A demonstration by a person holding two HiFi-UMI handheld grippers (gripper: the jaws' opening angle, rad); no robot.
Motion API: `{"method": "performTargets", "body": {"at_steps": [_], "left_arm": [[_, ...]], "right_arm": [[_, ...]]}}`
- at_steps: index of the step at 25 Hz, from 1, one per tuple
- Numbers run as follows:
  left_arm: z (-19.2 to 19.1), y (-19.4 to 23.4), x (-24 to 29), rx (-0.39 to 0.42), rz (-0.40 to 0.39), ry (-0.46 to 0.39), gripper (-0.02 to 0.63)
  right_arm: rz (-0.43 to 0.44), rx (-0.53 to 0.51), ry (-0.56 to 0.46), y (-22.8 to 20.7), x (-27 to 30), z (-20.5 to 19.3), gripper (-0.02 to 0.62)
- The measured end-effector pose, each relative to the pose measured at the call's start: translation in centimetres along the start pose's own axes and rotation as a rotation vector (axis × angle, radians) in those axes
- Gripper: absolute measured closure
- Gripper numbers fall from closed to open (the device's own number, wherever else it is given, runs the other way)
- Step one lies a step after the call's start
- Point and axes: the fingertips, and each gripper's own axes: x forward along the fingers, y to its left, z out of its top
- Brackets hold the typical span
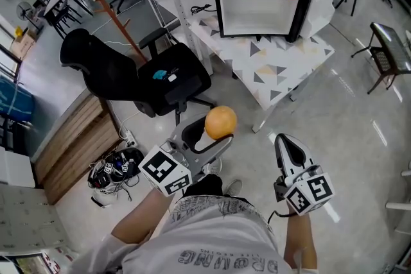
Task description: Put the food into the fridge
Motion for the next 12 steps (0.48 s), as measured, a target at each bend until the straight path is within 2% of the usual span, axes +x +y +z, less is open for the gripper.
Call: {"method": "performTargets", "body": {"at_steps": [12], "left_arm": [[0.0, 1.6, 2.4, -0.004, 0.002, -0.009, 0.322]], "right_arm": [[-0.010, -0.007, 0.013, -2.6, 1.3, 0.1, 0.594]]}}
